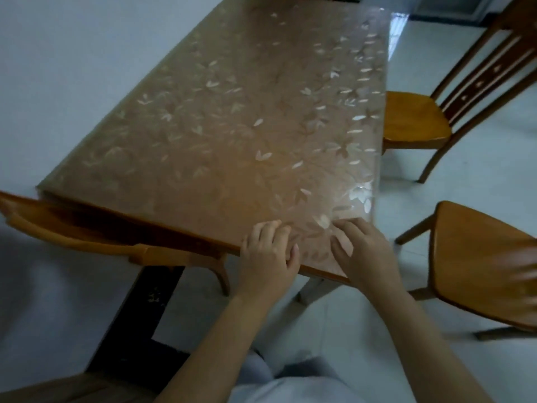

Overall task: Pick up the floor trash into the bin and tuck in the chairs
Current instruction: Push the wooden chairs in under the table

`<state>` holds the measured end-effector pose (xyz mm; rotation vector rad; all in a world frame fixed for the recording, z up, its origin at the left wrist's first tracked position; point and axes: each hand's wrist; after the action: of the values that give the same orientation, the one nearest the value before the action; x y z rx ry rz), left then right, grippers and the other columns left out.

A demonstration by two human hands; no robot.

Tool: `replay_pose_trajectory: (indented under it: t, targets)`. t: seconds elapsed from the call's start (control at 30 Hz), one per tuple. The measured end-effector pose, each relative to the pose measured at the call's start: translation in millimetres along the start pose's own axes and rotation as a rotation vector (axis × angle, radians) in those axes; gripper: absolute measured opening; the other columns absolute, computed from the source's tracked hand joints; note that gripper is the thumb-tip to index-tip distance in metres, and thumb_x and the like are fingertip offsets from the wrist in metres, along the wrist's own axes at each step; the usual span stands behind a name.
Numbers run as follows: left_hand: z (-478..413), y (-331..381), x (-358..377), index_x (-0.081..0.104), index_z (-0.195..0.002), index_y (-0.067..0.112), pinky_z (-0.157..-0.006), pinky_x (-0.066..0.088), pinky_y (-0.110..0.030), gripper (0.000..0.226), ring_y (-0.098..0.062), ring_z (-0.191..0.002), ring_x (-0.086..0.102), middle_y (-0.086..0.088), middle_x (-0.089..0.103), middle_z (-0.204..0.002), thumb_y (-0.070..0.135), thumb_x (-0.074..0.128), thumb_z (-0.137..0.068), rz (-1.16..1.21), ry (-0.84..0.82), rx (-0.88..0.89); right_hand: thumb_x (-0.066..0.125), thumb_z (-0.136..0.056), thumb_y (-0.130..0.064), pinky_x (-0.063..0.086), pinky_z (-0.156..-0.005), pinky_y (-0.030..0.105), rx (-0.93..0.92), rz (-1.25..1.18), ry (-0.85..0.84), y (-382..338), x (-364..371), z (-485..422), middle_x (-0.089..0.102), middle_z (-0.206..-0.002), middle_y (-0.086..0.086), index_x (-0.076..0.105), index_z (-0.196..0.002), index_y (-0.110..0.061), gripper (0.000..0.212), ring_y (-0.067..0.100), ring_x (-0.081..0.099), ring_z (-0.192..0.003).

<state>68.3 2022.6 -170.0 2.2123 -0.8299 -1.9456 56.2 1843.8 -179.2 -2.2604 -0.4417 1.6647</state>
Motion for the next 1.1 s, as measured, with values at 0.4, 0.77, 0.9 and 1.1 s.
replay_pose_trajectory:
  t: [0.4,0.77,0.9,1.1]
  targets:
    - [-34.0,86.6,47.6,0.067,-0.098,0.007,-0.081,0.049,-0.043,0.041,-0.032,-0.090,0.061,-0.012,0.067,-0.099,0.033,0.042,-0.079,0.051,-0.168,0.404,0.065,-0.078,-0.014,0.053,-0.074,0.040,0.350,0.114,0.168,59.5,-58.7,72.7,0.068,-0.097,0.014,0.065,-0.103,-0.002,0.027,0.030,0.064,-0.084]
    - [-60.7,154.3,96.5,0.068,-0.102,0.007,-0.076,0.050,-0.035,0.044,-0.027,-0.089,0.063,-0.011,0.069,-0.100,0.035,0.041,-0.081,0.109,-0.326,0.747,0.057,-0.080,-0.022,0.050,-0.070,0.031,0.722,0.246,0.353,94.9,-84.8,126.5,0.069,-0.088,0.011,0.067,-0.099,-0.004,0.028,0.025,0.064,-0.077]
    - [-53.8,201.7,120.7,0.067,-0.102,0.007,-0.078,0.050,-0.036,0.040,-0.027,-0.093,0.063,-0.011,0.069,-0.101,0.034,0.046,-0.081,0.125,-0.378,0.839,0.045,-0.081,-0.030,0.051,-0.071,0.034,0.829,0.265,0.403,125.8,-100.1,156.9,0.069,-0.090,0.012,0.067,-0.099,-0.004,0.039,0.027,0.065,-0.078]
    - [-44.1,316.8,171.4,0.067,-0.100,0.006,-0.077,0.049,-0.035,0.034,-0.028,-0.090,0.062,-0.011,0.068,-0.098,0.028,0.051,-0.078,0.184,-0.341,0.947,0.054,-0.077,-0.023,0.051,-0.073,0.038,0.938,0.327,0.461,212.1,-152.6,202.3,0.069,-0.089,0.012,0.067,-0.098,-0.004,0.031,0.029,0.064,-0.078]
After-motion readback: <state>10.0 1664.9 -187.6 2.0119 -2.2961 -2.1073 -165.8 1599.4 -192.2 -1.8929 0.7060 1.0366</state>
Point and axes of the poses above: each hand's wrist, its own z-axis away from the middle knuckle, its own x-axis out of the palm, y = z × x
